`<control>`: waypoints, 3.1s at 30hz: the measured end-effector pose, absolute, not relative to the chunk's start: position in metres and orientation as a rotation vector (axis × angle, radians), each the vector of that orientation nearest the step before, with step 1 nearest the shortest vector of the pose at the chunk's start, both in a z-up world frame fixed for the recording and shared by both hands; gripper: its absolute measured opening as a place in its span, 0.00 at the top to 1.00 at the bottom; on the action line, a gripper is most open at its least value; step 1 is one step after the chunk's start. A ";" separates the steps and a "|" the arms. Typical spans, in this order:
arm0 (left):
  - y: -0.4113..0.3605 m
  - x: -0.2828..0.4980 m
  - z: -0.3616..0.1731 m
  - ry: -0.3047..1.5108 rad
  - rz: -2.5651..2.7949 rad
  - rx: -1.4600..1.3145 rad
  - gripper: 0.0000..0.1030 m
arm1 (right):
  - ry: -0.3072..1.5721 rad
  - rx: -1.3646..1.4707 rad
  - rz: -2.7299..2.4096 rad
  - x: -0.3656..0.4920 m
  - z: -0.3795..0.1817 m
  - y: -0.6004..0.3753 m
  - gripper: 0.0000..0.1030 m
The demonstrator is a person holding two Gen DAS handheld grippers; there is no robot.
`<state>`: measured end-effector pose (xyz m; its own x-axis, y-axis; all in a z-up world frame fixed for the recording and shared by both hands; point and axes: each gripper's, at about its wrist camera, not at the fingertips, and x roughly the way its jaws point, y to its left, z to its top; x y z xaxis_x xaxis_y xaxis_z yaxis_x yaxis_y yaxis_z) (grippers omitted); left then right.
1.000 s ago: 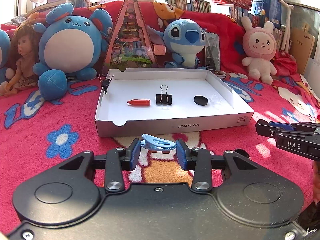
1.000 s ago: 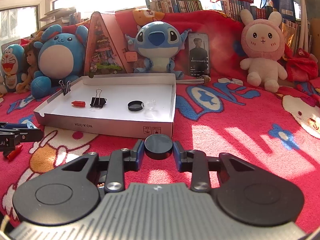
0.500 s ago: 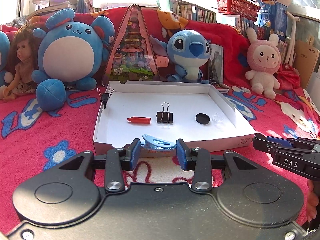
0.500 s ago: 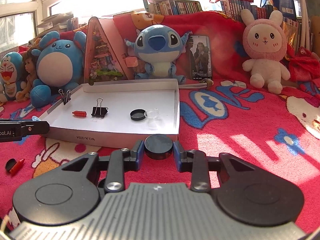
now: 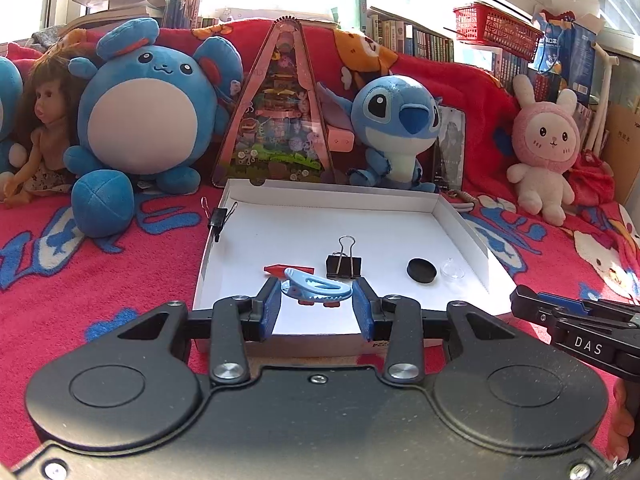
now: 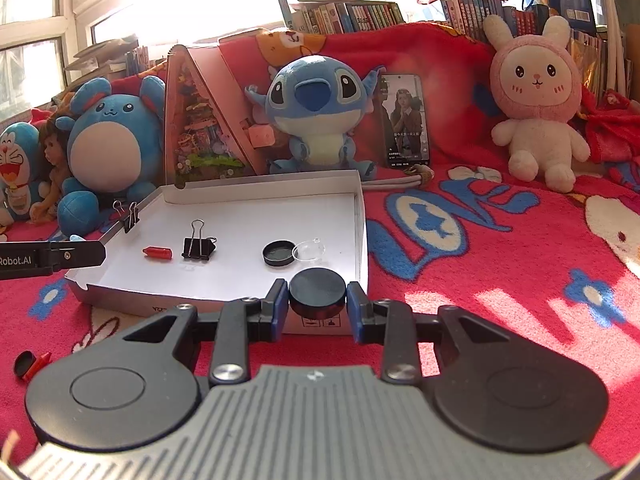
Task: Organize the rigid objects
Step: 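Carry the blue clip with the left tool into the box while the right tool carries the lid there, then open the left tool to drop the blue clip while the right tool releases the lid, then withdraw both tools from the box back toward the blanket objects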
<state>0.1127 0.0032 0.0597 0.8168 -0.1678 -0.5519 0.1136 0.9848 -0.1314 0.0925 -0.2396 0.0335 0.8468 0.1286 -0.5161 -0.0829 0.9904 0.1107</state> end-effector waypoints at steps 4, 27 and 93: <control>0.007 0.129 0.056 0.619 -0.129 -0.106 0.64 | 0.568 0.115 0.110 0.105 0.034 -0.239 0.64; -0.001 0.194 0.014 0.793 -0.115 -0.154 0.64 | 0.757 0.217 0.094 0.177 0.020 -0.233 0.64; -0.007 0.157 0.045 0.720 -0.144 -0.062 0.25 | 0.674 0.026 0.148 0.160 0.032 -0.207 0.21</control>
